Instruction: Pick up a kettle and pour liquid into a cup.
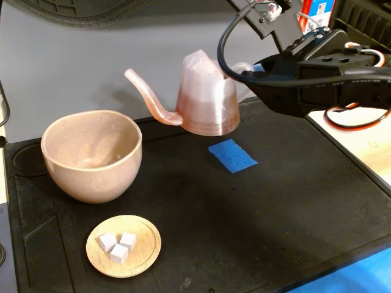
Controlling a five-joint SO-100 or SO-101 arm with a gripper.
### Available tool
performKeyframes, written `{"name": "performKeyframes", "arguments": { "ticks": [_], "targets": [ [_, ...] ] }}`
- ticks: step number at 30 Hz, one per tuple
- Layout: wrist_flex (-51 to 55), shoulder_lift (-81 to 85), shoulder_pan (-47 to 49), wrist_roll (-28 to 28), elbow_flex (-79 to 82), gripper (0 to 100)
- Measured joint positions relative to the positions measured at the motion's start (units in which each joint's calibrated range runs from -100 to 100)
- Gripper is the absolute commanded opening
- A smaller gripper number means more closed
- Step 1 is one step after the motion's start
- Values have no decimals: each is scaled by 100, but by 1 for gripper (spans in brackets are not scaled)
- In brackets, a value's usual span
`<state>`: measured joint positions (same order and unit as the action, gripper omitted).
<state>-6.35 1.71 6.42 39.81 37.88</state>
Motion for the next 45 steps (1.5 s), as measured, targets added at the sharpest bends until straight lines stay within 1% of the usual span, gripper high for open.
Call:
{"name": "performKeyframes", "arguments": {
  "ticks": [6, 20, 23, 27, 32, 35, 40, 45],
  "targets": [
    [0, 0, 76, -5, -331, 1],
    [0, 0, 98, -5, -370, 1],
    [0, 0, 98, -183, -370, 1],
    [0, -17, 98, -199, -487, 1],
    [0, -454, 98, -581, -1285, 1],
    [0, -488, 98, -602, -1344, 1],
    [0, -497, 98, -911, -1334, 1],
    [0, -497, 98, -1001, -1334, 1]
  ]
}}
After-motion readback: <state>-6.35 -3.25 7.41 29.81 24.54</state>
